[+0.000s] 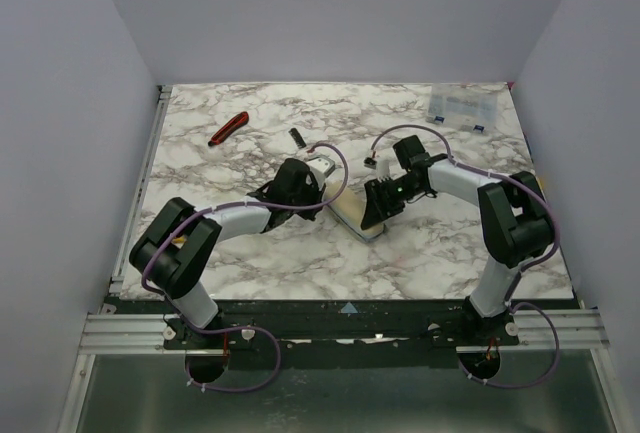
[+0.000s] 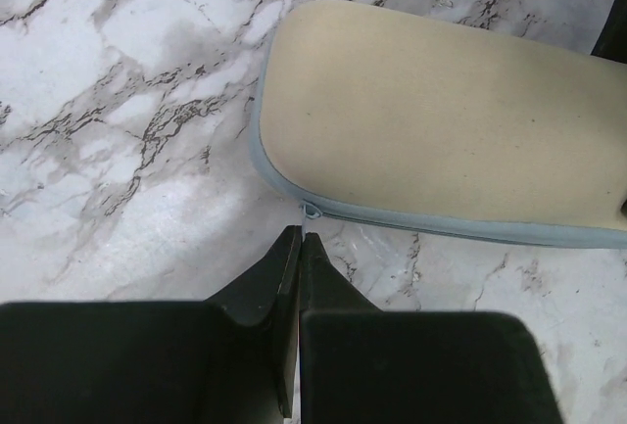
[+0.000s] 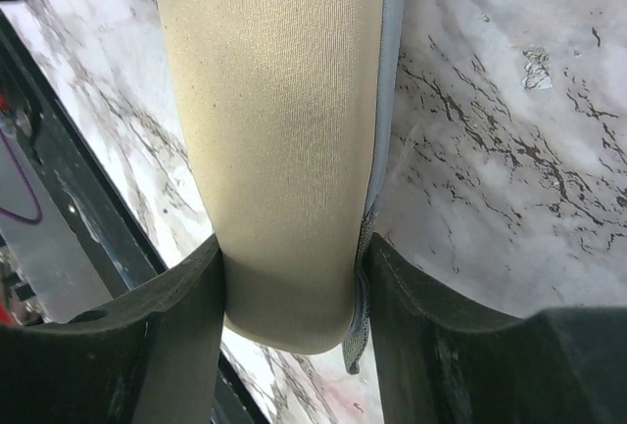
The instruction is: Open the umbrella
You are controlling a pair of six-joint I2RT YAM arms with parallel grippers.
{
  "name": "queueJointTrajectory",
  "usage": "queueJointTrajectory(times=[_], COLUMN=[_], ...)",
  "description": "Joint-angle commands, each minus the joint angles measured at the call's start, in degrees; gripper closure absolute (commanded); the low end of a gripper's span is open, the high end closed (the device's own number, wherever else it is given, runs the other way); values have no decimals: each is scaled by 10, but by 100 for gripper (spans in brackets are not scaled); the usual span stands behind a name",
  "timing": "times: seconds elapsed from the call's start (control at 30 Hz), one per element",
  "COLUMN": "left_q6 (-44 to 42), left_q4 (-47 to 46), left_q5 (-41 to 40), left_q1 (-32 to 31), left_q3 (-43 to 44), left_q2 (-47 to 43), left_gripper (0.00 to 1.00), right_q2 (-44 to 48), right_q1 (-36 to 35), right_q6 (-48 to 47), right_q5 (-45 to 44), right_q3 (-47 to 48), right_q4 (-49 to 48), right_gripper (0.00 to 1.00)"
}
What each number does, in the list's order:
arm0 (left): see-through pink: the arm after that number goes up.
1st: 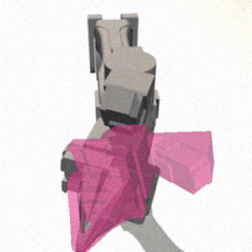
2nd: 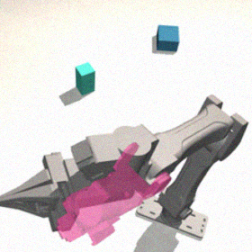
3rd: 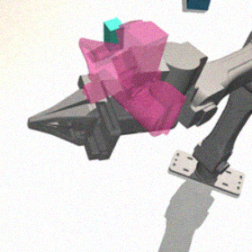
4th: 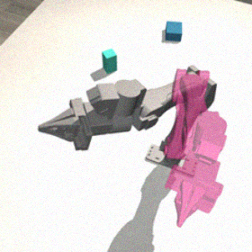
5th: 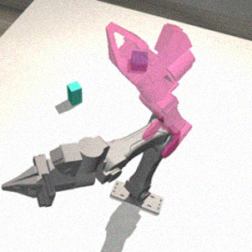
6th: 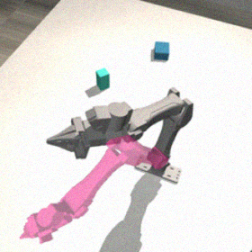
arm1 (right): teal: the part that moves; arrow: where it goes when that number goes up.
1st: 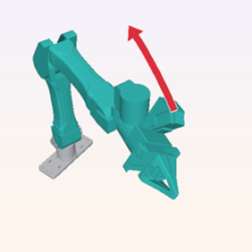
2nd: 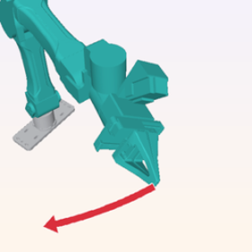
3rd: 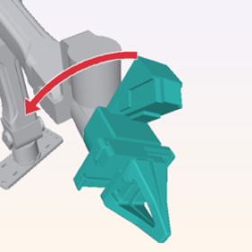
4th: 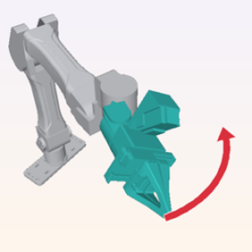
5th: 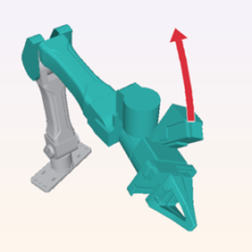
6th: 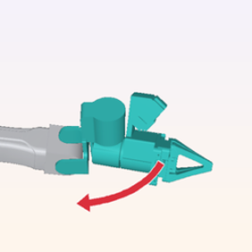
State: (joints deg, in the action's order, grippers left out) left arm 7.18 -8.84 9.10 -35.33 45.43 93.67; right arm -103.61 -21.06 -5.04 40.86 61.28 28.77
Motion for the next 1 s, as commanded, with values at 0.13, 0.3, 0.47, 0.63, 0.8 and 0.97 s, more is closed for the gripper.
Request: queueJointTrajectory(times=[0.13,0.3,0.47,0.63,0.8,0.97], left_q6=[-2,-7,7,29,41,51], left_q4=[-5,-11,-10,-10,-17,-18], left_q5=[-1,29,80,109,122,128], left_q1=[17,18,16,14,11,12], left_q3=[5,-5,-6,-11,-16,-15], left_q2=[-4,-10,-10,-10,-6,-3], left_gripper=[100,100,100,100,100,100], right_q2=[-29,-22,-4,45,98,110], right_q1=[1,1,1,0,-14,-57], right_q6=[-177,-268,-278,-253,-230,-217], right_q5=[-124,-151,-165,-154,-144,-174], right_q3=[4,16,60,70,41,15], right_q4=[122,133,121,101,61,34], right_gripper=[96,90,44,0,0,0])
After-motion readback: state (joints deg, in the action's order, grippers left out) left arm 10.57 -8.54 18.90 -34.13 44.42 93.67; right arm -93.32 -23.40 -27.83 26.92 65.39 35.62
